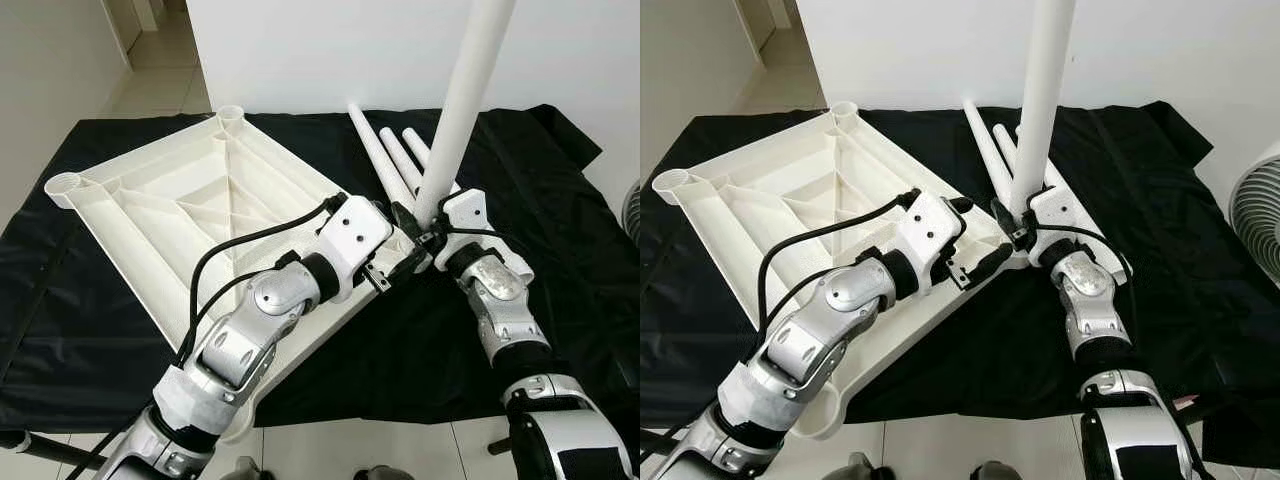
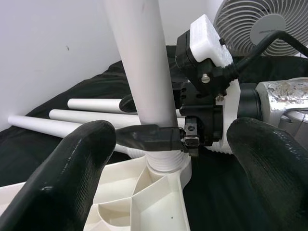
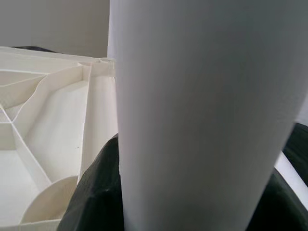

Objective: Building children table

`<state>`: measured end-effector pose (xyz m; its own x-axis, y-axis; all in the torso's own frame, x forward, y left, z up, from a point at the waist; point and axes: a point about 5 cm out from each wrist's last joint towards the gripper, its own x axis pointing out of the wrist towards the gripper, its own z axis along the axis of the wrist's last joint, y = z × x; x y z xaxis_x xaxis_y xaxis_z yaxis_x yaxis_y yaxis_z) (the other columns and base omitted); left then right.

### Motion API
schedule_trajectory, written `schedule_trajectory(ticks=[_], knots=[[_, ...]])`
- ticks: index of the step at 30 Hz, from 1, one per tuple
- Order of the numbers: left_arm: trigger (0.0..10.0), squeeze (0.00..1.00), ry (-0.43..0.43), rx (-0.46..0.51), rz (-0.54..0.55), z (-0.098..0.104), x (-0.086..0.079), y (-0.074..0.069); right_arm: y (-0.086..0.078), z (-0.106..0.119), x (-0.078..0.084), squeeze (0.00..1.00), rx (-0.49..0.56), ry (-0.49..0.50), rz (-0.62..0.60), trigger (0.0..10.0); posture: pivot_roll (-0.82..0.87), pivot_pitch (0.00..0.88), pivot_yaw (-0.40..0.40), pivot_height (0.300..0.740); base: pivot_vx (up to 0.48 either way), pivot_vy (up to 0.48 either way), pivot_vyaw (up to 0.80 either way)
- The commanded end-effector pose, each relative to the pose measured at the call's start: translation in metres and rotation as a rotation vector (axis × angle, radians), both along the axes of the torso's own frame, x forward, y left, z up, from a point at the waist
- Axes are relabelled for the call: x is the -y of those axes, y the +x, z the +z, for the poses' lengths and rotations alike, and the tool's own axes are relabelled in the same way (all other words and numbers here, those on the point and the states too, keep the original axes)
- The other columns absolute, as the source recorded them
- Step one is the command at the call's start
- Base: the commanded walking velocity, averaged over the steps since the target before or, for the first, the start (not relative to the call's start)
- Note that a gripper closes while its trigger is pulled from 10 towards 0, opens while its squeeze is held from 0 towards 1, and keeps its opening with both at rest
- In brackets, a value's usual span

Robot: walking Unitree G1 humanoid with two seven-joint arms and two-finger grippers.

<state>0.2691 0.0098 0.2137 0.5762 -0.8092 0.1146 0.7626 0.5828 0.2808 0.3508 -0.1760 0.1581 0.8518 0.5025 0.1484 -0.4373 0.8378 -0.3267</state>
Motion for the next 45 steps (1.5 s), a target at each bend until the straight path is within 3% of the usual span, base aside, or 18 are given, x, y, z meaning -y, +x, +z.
schedule_trajectory(ticks=[1,7,14,23,27,38,45], knots=[[10.0,0.00,0.036,-0.017,-0.043,-0.005,-0.001,-0.003,-0.010,-0.034,-0.003,0.00,-0.140,-0.053,0.042,10.0,-0.13,0.076,0.064,0.740,0.000,0.000,0.00],[10.0,0.00,0.037,-0.018,-0.047,-0.005,0.000,-0.003,-0.022,-0.042,-0.002,0.00,-0.183,-0.088,0.131,10.0,-0.14,0.078,0.067,0.740,0.000,0.000,0.00],[10.0,0.00,0.035,-0.019,-0.053,-0.005,0.001,-0.004,-0.034,-0.043,-0.007,0.00,-0.202,-0.049,0.205,10.0,-0.15,0.082,0.067,0.740,0.000,0.000,0.00],[10.0,0.00,0.034,-0.018,-0.057,-0.005,0.002,-0.004,-0.033,-0.043,0.000,0.00,-0.222,0.000,0.157,10.0,-0.15,0.080,0.066,0.740,0.000,0.000,0.00],[10.0,0.00,0.033,-0.017,-0.056,-0.005,0.002,-0.004,-0.028,-0.049,-0.002,0.00,-0.295,0.075,0.103,10.0,-0.14,0.080,0.064,0.740,0.000,0.000,0.00],[10.0,0.00,0.030,-0.017,-0.053,-0.005,0.002,-0.005,-0.022,-0.058,-0.003,0.00,-0.418,0.076,0.032,10.0,-0.14,0.077,0.053,0.740,0.000,0.000,0.00],[10.0,0.00,0.030,-0.017,-0.054,-0.005,0.002,-0.006,-0.021,-0.058,-0.003,0.00,-0.430,0.082,0.026,10.0,-0.13,0.071,0.049,0.740,0.000,0.000,0.00]])
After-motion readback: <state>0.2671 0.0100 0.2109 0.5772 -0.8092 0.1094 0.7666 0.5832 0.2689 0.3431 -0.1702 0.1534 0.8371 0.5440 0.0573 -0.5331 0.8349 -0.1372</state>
